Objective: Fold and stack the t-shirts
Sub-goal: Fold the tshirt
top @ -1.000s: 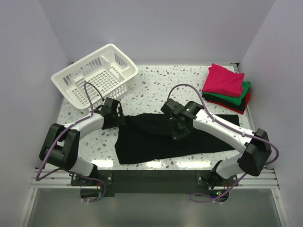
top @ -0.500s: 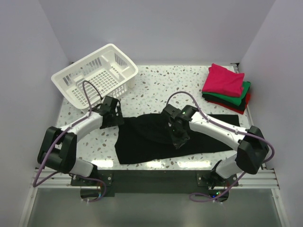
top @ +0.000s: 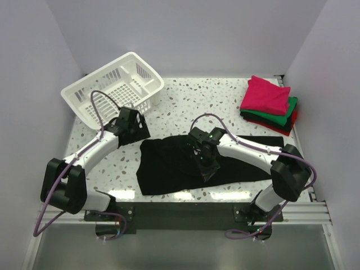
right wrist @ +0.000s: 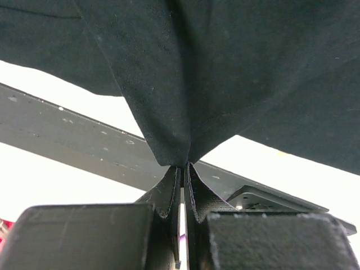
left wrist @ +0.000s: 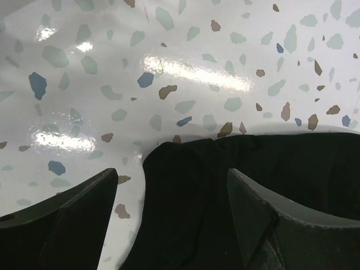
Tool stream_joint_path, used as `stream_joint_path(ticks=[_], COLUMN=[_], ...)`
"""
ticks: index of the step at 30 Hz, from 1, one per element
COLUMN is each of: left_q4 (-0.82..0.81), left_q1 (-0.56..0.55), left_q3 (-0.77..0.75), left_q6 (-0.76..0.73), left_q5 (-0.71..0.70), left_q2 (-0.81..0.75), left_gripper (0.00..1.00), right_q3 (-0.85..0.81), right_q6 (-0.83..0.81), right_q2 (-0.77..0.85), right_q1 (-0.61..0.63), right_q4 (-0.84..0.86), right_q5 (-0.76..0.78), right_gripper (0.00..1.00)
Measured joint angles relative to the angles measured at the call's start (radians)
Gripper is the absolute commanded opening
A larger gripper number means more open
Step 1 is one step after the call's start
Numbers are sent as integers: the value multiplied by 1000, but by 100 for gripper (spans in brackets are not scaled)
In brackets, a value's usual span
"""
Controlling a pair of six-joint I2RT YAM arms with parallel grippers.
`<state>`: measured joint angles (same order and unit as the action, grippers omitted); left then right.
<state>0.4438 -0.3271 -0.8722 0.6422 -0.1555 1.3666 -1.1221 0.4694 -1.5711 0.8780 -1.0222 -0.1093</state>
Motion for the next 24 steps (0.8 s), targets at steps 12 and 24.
stream_joint_path(ticks=[12, 24], left_q4=[-45, -69], left_q1=[0, 0], left_q3=[20, 27], left_q6=[17, 10], left_q5=[19, 2], left_q2=[109, 128], left_gripper=[70, 59], right_q3=[16, 18], right_q6=[-11, -22], right_q2=[-30, -45], right_q1=[5, 6], right_q4=[21, 30], right_q5=[-18, -31], right_gripper=[0, 0])
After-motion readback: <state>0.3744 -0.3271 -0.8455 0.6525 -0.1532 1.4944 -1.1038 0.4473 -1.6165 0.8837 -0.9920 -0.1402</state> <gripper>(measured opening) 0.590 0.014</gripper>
